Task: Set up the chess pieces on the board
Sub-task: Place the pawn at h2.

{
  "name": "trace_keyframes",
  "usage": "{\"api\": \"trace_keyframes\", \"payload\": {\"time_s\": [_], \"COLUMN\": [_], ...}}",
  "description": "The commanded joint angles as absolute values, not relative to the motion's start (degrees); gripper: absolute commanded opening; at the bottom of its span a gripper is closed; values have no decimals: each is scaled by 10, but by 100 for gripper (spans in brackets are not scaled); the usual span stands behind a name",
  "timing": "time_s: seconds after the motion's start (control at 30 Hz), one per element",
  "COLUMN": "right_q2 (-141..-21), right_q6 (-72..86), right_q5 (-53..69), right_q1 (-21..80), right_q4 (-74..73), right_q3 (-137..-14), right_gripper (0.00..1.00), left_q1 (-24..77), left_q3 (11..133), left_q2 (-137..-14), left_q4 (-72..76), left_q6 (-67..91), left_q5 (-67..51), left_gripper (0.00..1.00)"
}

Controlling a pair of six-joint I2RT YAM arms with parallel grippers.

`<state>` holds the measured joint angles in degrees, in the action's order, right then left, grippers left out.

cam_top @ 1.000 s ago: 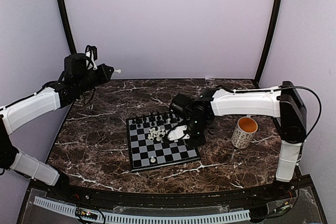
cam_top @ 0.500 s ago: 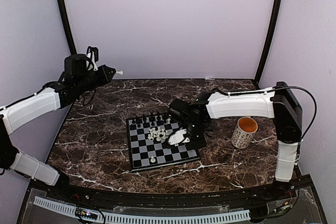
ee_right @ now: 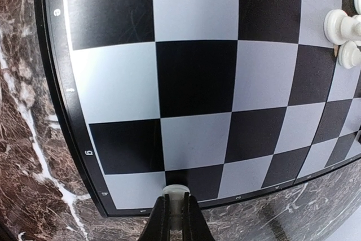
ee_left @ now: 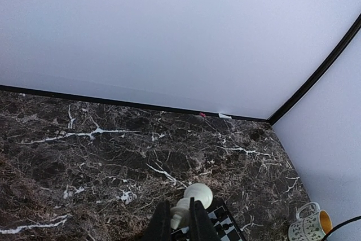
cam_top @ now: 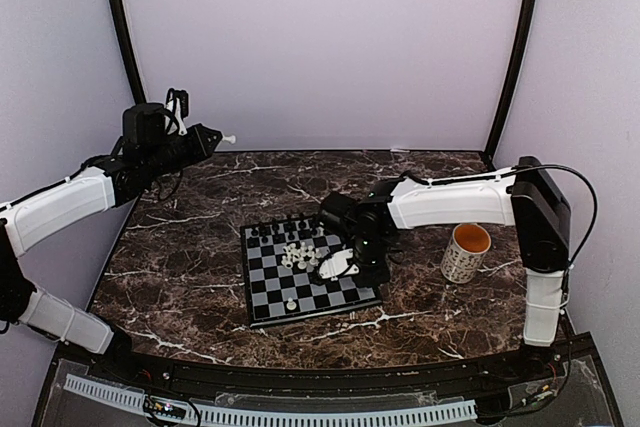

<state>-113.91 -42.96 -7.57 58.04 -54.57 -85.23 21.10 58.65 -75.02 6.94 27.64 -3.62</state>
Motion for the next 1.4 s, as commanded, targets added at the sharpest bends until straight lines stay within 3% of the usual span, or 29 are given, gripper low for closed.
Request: {"api": "trace_keyframes", "payload": {"time_s": [0.0, 0.57, 0.97, 1.37], "right_q2": [-1152, -1158, -1158, -1088], "right_q6": [-425, -420, -414, -388], "right_q5": [-72, -91, -96, -25], "right_q1": [585, 585, 585, 577], "right_q4": [-530, -522, -514, -543], "right_q3": [-860, -855, -855, -916], "right_gripper": [6, 22, 23, 41], "left_q1": [207, 207, 207, 207], "left_q3": [579, 578, 579, 594], "left_q2": [-744, -748, -750, -768], "left_q4": [75, 75, 76, 73], "left_q6": [277, 280, 281, 251], "left_q5": [-44, -51, -56, -93], "left_gripper": [0, 0, 0, 0]}}
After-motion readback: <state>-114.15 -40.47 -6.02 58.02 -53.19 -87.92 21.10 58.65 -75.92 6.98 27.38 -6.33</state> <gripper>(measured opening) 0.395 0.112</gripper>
